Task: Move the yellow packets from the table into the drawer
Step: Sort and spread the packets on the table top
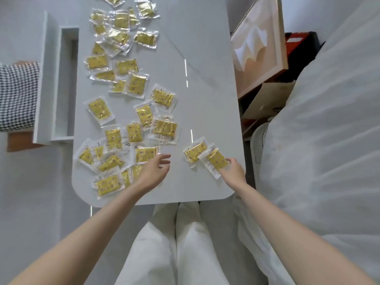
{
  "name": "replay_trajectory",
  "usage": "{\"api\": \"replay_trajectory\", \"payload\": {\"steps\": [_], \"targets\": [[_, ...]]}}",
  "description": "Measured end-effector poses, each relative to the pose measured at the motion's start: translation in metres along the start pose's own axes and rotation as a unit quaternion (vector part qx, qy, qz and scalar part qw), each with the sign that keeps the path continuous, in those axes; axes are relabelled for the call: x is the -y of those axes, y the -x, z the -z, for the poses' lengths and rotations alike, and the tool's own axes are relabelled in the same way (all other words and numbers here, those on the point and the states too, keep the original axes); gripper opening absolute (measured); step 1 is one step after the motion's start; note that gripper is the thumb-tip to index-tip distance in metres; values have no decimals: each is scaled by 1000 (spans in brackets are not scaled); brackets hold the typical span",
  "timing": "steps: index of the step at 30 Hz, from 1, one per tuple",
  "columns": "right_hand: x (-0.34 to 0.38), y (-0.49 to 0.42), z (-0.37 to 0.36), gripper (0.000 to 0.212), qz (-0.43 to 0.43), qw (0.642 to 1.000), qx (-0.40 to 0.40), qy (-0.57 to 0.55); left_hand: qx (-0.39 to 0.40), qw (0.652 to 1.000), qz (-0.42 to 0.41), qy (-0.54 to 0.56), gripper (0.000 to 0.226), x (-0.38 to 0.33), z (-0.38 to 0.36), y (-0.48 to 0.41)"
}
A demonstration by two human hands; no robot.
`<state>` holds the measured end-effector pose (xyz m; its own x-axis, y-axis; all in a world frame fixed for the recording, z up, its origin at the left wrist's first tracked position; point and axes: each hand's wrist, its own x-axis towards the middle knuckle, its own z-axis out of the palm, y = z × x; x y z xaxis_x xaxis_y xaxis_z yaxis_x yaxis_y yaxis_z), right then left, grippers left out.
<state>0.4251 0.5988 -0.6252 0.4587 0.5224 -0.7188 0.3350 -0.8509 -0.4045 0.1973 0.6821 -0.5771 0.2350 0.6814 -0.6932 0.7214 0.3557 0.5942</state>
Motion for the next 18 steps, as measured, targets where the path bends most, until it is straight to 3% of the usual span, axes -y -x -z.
{"api": "replay_trajectory", "payload": {"steps": [6, 13, 18], "targets": [[-27, -66, -42, 60, 16, 997, -10, 77, -4, 1000, 18, -2, 39, 34, -42, -47], [-42, -96, -67, 87, 45, 978, -84, 188, -24, 999, 36, 15, 41, 57, -75, -79], [-42, -101, -67, 49, 46, 974, -32, 220, -21, 999, 37, 26, 41, 63, -80, -87]]}}
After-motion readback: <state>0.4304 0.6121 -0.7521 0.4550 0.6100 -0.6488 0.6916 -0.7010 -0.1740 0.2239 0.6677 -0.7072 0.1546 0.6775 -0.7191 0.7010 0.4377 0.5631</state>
